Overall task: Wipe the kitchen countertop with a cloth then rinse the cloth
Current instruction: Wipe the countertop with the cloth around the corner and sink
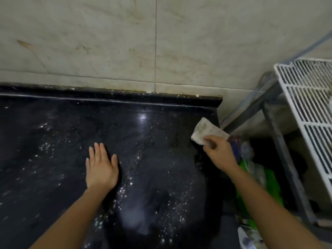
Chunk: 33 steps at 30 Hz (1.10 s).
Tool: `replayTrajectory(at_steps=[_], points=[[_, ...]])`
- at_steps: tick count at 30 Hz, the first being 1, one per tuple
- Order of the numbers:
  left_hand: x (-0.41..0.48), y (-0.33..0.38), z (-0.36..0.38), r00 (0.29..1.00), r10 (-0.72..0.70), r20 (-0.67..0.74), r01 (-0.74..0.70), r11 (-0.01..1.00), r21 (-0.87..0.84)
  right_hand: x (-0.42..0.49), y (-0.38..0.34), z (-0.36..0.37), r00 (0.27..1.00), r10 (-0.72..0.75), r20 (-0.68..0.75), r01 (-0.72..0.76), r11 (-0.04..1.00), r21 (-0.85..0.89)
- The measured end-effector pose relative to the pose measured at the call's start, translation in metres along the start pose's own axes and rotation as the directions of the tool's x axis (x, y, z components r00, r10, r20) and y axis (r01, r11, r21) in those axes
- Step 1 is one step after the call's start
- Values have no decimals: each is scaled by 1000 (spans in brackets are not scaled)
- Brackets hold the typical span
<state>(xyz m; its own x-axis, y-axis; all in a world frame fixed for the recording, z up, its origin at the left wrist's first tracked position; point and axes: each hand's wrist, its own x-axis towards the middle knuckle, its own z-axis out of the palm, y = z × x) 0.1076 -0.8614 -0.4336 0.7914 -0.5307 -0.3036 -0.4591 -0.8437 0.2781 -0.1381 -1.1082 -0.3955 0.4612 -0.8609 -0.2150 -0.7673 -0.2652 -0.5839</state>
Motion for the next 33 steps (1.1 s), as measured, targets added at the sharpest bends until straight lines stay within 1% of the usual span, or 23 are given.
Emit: replayTrajectory(at_steps=[2, 4, 5, 6, 8, 11, 12, 14, 17, 21, 23, 25, 28, 31, 33], points=[[2, 1, 1, 1000, -18, 5, 18, 1000, 7, 2, 0, -1, 996, -24, -85, 27, 999, 39], [3, 2, 3, 1000, -28, 15, 28, 1000, 14, 9, 1, -2, 975, -136, -174, 130, 990, -48], [3, 3, 3, 999, -32, 22, 31, 999, 17, 15, 2, 0, 965, -199, -169, 183, 977, -106], [3, 3, 3, 999, -35, 29, 34, 999, 18, 20, 3, 3, 960, -245, -136, 223, 962, -160], [3, 3, 3, 999, -38, 39, 37, 999, 22, 29, 6, 12, 963, -266, -28, 250, 931, -264], [2, 3, 4, 998, -42, 46, 41, 999, 27, 38, 13, 25, 976, -183, 115, 213, 906, -367], [2, 3, 5, 998, -43, 45, 42, 999, 27, 40, 16, 26, 976, -171, 132, 210, 898, -386], [2, 4, 6, 998, -44, 39, 42, 999, 32, 43, 22, 27, 971, -201, 127, 236, 880, -411], [2, 4, 7, 998, -49, 38, 47, 998, 40, 55, 26, 25, 973, -205, 106, 231, 872, -431], [3, 4, 7, 997, -58, 58, 55, 998, 37, 77, 15, 32, 994, -89, 69, 110, 894, -434], [4, 5, 6, 995, -63, 73, 60, 998, 35, 76, 10, 39, 997, -59, 59, 79, 897, -434], [3, 5, 5, 993, -70, 93, 68, 997, 34, 59, 9, 47, 990, -104, 98, 136, 900, -415], [4, 5, 2, 991, -73, 115, 70, 997, 32, 4, 10, 58, 954, -240, 179, 291, 884, -365], [5, 6, 0, 989, -67, 134, 64, 998, 27, -51, 19, 59, 928, -278, 247, 355, 860, -367], [5, 6, -2, 988, -64, 139, 62, 998, 22, -57, 26, 53, 921, -292, 260, 374, 850, -371]])
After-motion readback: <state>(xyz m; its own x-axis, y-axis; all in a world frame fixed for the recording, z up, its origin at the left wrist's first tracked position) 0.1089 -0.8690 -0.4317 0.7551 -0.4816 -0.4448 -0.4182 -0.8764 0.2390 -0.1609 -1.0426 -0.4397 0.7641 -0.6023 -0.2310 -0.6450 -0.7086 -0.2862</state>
